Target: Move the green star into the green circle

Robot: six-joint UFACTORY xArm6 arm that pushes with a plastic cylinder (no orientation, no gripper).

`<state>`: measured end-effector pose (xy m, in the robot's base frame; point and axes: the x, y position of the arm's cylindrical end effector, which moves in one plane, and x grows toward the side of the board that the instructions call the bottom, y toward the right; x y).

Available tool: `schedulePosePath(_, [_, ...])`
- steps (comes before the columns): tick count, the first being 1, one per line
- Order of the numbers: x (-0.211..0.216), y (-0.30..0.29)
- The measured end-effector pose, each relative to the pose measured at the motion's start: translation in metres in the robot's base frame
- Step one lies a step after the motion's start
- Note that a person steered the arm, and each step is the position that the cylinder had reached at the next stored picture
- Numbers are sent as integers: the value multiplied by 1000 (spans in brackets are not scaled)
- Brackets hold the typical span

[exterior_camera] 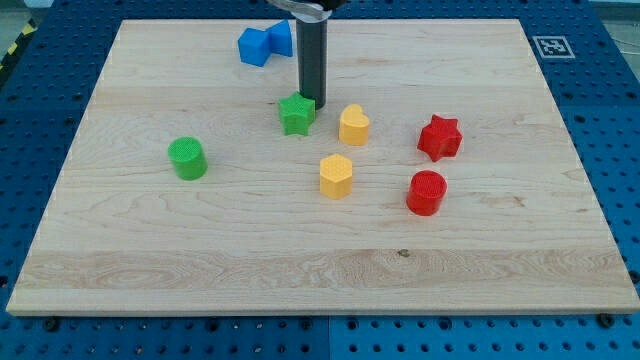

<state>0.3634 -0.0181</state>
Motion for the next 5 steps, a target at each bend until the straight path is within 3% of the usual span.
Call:
schedulePosePath(2, [6, -5])
schedulePosePath(5, [57, -5])
